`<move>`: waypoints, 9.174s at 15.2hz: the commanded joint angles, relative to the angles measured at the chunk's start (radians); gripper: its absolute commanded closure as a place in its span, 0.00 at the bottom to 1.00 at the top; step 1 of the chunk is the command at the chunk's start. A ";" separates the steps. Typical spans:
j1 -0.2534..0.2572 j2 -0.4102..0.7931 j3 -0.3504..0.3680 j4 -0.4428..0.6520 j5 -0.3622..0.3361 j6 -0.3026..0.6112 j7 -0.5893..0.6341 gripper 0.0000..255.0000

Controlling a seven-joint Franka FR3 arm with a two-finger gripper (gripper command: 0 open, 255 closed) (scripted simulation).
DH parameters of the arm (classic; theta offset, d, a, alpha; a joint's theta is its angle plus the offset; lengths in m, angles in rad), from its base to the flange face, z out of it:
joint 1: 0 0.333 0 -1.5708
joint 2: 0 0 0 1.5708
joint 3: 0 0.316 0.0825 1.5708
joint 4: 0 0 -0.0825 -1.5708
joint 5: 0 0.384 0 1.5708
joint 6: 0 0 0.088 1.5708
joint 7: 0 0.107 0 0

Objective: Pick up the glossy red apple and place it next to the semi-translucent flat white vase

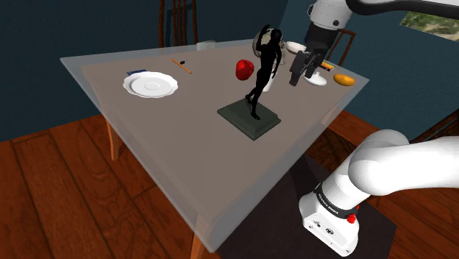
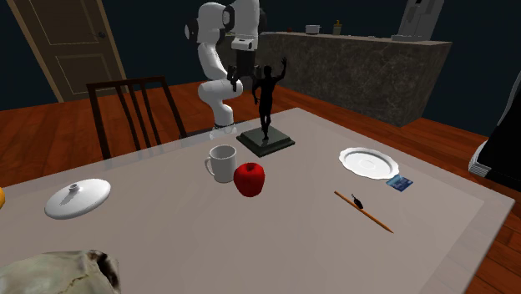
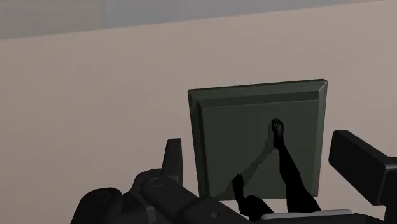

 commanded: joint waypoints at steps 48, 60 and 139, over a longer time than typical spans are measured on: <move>-0.077 1.099 -0.290 0.791 0.245 0.447 -0.601 1.00; -0.077 1.093 -0.292 0.822 0.240 0.410 -0.596 1.00; -0.428 0.699 -0.634 0.600 0.167 0.173 -1.253 1.00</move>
